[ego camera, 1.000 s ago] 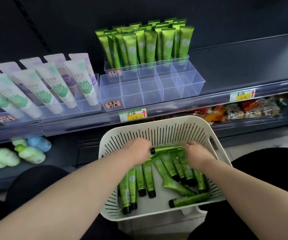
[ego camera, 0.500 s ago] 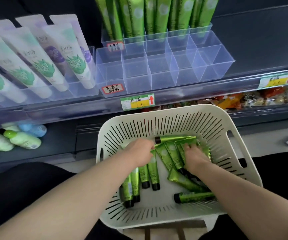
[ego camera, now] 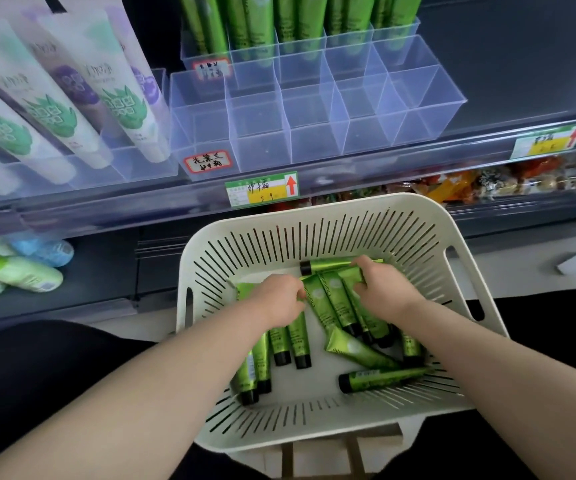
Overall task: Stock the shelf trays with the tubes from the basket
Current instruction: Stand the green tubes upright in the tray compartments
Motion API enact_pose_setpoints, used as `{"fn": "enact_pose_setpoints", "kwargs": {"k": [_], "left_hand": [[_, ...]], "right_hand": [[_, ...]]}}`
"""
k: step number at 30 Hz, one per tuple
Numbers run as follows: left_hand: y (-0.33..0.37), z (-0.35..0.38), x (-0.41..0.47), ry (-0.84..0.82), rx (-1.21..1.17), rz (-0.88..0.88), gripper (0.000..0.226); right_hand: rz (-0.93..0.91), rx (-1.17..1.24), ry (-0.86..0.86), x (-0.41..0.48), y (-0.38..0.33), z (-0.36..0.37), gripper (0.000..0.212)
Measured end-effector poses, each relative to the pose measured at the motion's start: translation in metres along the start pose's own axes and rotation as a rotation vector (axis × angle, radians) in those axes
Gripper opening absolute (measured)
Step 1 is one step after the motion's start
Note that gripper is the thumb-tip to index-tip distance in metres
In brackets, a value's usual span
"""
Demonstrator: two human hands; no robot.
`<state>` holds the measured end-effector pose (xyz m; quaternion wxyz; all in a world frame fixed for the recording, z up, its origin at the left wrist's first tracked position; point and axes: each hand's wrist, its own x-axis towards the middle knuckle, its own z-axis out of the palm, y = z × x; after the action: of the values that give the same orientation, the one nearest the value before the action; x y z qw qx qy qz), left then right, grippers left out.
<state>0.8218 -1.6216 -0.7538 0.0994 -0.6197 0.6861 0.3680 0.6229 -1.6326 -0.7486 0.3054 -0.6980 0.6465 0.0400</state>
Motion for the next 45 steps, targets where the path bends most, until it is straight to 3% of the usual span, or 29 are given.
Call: {"fn": "enact_pose_setpoints", "kwargs": {"k": [6,10,12,15,19,28,36,45], "left_hand": [[0.037,0.04,0.013,-0.159,0.011,-0.145,0.017],[0.056,0.057,0.011,-0.252,0.14,-0.2,0.035],[0.057,0.06,0.011,-0.234,0.134,-0.208,0.029],[0.056,0.054,0.007,-0.09,-0.042,-0.23,0.023],[0.059,0.024,-0.007,0.126,-0.202,-0.111,0.013],[0.068,-0.043,-0.053,0.561,-0.143,0.07,0.014],[0.103,-0.12,-0.104,0.889,-0.132,0.134,0.017],[0.149,-0.194,-0.131,1.084,-0.307,0.195,0.016]], "right_hand": [[-0.1,0.059,0.104,-0.015,0.004,-0.019,0.03],[-0.113,0.067,0.149,-0.023,0.007,-0.027,0.027],[-0.119,0.076,0.168,-0.025,0.008,-0.029,0.026],[-0.123,0.09,0.199,-0.027,0.007,-0.033,0.021],[-0.144,0.108,0.265,-0.031,-0.001,-0.038,0.018],[-0.184,0.119,0.429,-0.055,-0.028,-0.07,0.024],[-0.259,0.036,0.704,-0.091,-0.058,-0.14,0.018],[-0.249,0.108,0.898,-0.109,-0.077,-0.215,0.022]]}}
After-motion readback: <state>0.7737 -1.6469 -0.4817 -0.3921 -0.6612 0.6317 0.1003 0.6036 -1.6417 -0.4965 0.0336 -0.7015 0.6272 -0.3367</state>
